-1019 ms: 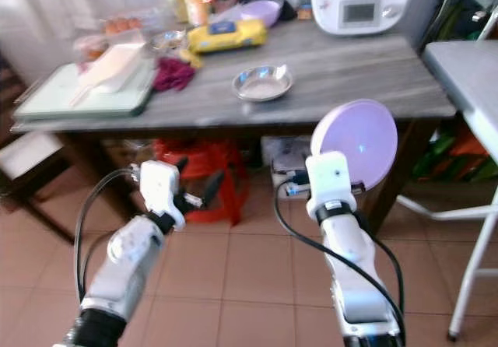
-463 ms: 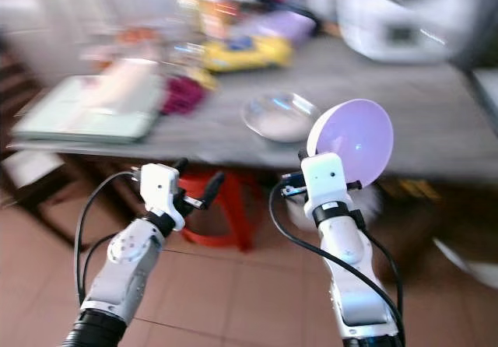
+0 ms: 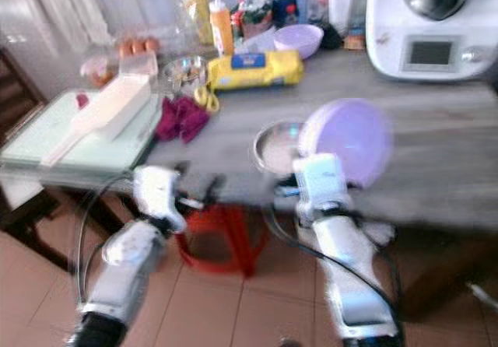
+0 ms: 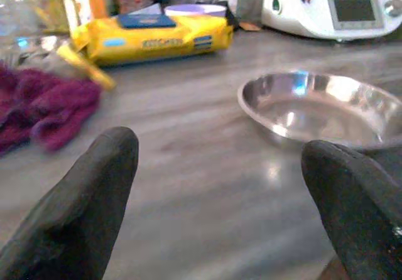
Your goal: Setting the table
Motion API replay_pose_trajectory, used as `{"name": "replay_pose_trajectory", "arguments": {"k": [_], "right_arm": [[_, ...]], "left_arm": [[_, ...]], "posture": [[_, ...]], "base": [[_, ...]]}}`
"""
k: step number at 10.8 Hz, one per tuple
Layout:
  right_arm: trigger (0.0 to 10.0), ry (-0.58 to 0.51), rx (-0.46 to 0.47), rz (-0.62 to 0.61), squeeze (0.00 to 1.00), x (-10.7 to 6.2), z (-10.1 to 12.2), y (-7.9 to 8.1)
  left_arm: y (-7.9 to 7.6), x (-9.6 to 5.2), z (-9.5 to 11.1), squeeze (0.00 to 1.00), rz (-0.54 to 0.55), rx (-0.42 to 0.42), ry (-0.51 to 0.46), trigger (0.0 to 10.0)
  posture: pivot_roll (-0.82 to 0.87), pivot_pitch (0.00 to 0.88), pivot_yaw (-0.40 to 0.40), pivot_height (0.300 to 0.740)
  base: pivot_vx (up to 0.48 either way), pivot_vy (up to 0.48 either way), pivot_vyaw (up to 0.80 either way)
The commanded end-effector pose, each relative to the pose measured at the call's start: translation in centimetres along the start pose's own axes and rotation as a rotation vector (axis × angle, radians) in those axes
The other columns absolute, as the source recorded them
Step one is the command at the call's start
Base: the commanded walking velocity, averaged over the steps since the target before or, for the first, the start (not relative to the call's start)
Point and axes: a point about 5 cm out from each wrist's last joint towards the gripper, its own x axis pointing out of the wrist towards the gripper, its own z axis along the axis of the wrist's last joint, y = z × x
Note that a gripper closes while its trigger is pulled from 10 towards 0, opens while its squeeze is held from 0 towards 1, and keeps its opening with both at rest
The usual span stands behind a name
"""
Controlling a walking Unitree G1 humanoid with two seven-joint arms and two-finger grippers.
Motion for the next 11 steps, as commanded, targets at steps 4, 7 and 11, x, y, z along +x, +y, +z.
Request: {"name": "replay_pose_trajectory", "arguments": {"k": [4,7,11], "right_arm": [[10.0,-0.052,0.011,0.032,0.00,0.3,1.3,0.9],[10.0,-0.056,0.000,0.039,0.00,0.3,1.4,0.6],[10.0,-0.038,-0.009,0.071,0.00,-0.1,1.0,0.7]], "left_arm": [[1.2,-0.5,0.7,0.00,0.027,0.021,-0.011,10.0],[1.8,-2.4,1.9,0.00,-0.007,0.061,-0.024,10.0],[2.5,-5.4,1.6,0.00,-0.047,0.074,0.041,10.0]], "posture": [[-0.11,0.080,0.100,0.740],[-0.10,0.088,0.102,0.740],[-0.09,0.097,0.098,0.740]], "base": [[0.360,0.000,0.00],[0.000,0.000,0.00],[0.000,0.000,0.00]]}}
